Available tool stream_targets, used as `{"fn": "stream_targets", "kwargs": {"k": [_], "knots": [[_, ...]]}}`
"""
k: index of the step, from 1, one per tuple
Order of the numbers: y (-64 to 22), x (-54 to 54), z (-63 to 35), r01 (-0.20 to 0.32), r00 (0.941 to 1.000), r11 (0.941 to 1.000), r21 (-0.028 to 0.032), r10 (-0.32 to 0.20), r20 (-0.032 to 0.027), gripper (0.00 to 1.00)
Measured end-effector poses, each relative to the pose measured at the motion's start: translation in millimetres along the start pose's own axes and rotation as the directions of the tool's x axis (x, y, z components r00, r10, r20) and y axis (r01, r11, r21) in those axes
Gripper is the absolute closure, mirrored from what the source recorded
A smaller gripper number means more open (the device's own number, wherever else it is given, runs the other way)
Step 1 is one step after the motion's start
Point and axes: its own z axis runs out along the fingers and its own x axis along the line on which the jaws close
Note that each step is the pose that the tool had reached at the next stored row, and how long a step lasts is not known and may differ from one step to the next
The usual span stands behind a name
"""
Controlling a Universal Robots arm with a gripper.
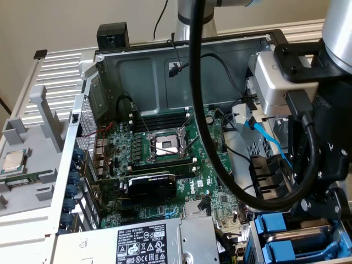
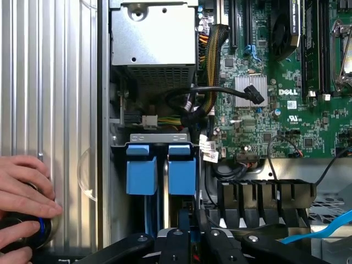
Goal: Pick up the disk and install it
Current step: 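Insert the second disk wire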
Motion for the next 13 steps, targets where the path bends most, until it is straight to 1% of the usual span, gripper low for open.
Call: {"fn": "stream_targets", "kwargs": {"k": [5, 13], "knots": [[0.1, 0.0, -0.5, 0.000, 1.0000, 1.0000, 0.0009, 0.000, 0.0003, 0.84], [0.4, 0.0, -1.0, 0.000, 1.0000, 1.0000, 0.0049, 0.000, 0.0002, 0.84]]}}
